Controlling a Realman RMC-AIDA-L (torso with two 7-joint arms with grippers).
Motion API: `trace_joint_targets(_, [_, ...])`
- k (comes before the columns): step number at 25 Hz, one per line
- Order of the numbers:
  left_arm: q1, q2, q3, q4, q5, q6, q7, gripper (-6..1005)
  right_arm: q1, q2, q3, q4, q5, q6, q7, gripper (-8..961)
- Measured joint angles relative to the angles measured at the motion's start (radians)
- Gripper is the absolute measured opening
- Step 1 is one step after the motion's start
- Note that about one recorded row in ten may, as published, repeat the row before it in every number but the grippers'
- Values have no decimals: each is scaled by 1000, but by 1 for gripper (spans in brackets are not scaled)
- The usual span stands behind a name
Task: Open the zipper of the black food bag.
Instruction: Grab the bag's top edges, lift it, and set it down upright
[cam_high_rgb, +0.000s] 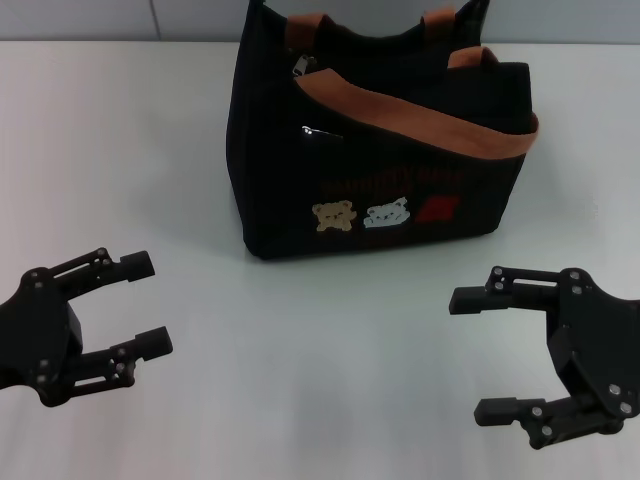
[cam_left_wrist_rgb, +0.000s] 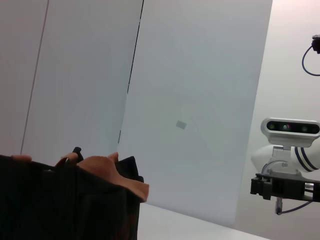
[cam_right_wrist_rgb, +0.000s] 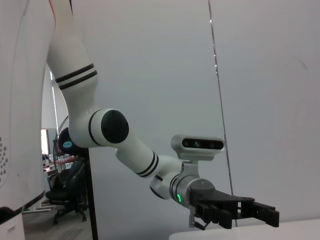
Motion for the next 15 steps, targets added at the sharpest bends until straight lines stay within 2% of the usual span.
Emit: trace_joint_targets(15, [0, -9, -3, -3, -4, -27, 0, 811, -4, 2, 1, 2, 3, 0, -6, 827])
